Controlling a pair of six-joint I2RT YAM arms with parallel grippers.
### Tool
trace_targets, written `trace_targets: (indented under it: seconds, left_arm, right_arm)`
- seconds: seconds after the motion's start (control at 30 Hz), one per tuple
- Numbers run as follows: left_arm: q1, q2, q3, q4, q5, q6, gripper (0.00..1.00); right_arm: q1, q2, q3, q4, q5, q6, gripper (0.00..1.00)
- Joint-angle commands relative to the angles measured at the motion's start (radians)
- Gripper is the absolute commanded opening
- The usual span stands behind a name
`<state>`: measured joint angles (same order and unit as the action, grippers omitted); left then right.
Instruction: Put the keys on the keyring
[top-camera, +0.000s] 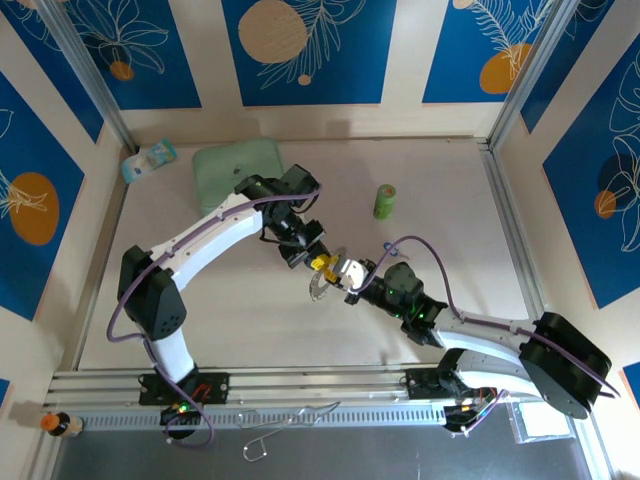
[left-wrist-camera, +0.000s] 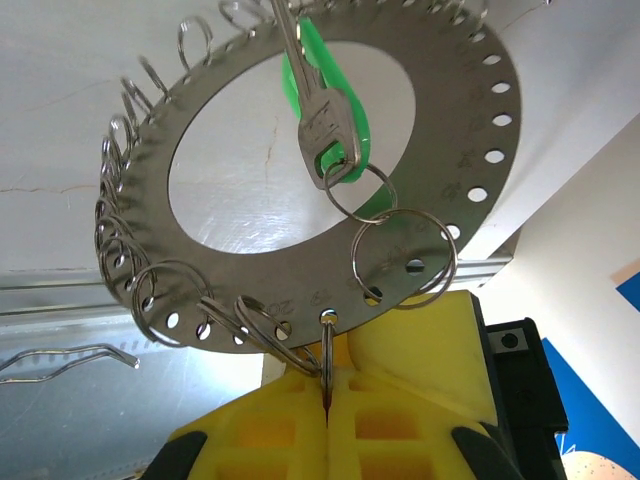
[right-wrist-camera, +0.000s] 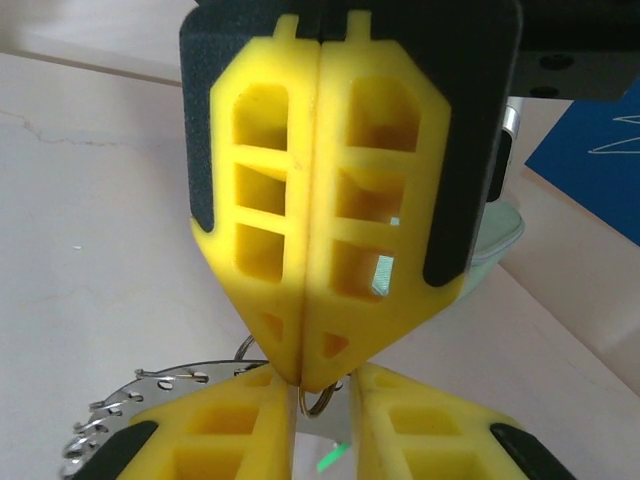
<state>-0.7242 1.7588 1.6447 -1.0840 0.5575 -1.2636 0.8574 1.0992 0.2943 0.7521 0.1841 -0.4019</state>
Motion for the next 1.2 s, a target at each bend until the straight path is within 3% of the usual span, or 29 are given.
trace_targets:
  seconds: [0.0,0.5,0.73,1.17]
  left_arm:
    - [0.009,-0.041,-0.014,-0.022,0.004,-0.054,0.0]
    - [0.014,-0.032,-0.009,-0.02,0.006,-0.063,0.0]
    - [0.013,-0.035,-0.009,-0.013,0.006,-0.072,0.0]
    - [0.012,-0.036,-0.017,0.004,0.006,-0.085,0.0]
  right_arm:
    - [0.006,-0.034,-0.012,0.01,0.017,-0.023,0.23]
    - [0.007,-0.022,-0.006,-0.005,0.02,-0.037,0.22]
    - [0.003,-0.005,-0.005,0.047,0.057,-0.007,0.12]
    - [-0.013,-0.012,-0.001,0.06,0.008,0.016,0.19]
